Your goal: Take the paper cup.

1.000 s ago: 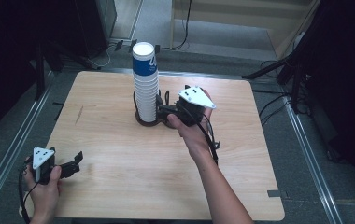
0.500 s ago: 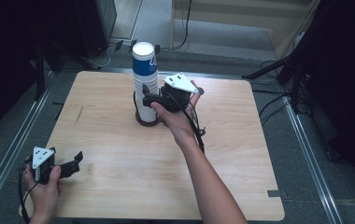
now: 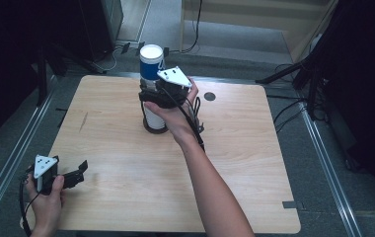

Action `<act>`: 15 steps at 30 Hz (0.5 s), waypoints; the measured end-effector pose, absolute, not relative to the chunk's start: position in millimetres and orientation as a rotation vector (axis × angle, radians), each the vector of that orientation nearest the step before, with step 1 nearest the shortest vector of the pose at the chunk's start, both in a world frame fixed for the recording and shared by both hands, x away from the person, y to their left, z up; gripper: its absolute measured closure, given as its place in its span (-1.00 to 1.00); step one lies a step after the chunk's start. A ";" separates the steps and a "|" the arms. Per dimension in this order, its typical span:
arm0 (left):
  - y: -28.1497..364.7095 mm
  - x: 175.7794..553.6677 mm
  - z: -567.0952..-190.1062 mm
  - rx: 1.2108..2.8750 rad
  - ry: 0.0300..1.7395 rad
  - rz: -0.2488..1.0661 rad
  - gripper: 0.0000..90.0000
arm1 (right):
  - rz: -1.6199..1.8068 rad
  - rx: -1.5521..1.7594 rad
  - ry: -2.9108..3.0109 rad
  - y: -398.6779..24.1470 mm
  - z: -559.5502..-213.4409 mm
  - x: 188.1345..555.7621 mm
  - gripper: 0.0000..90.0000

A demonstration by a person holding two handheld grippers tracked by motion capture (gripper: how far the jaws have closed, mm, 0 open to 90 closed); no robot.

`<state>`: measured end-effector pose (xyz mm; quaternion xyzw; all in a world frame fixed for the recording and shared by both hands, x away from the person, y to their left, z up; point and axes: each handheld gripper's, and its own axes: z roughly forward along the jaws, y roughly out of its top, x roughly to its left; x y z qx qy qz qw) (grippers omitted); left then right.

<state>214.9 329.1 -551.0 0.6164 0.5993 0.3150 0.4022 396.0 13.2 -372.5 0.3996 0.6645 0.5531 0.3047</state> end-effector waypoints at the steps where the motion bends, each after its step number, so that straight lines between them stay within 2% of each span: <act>1: 329.1 214.9 -551.0 1.558 1.514 0.796 -0.99 | 1.467 1.067 1.760 13.9 -371.8 398.4 -0.86; 13: 329.1 215.1 -551.1 1.559 1.510 0.792 -0.99 | 1.456 1.056 1.745 30.3 -367.6 415.5 -0.68; 15: 329.2 214.9 -551.0 1.559 1.510 0.790 -0.99 | 1.463 1.060 1.716 32.3 -367.2 416.4 -0.59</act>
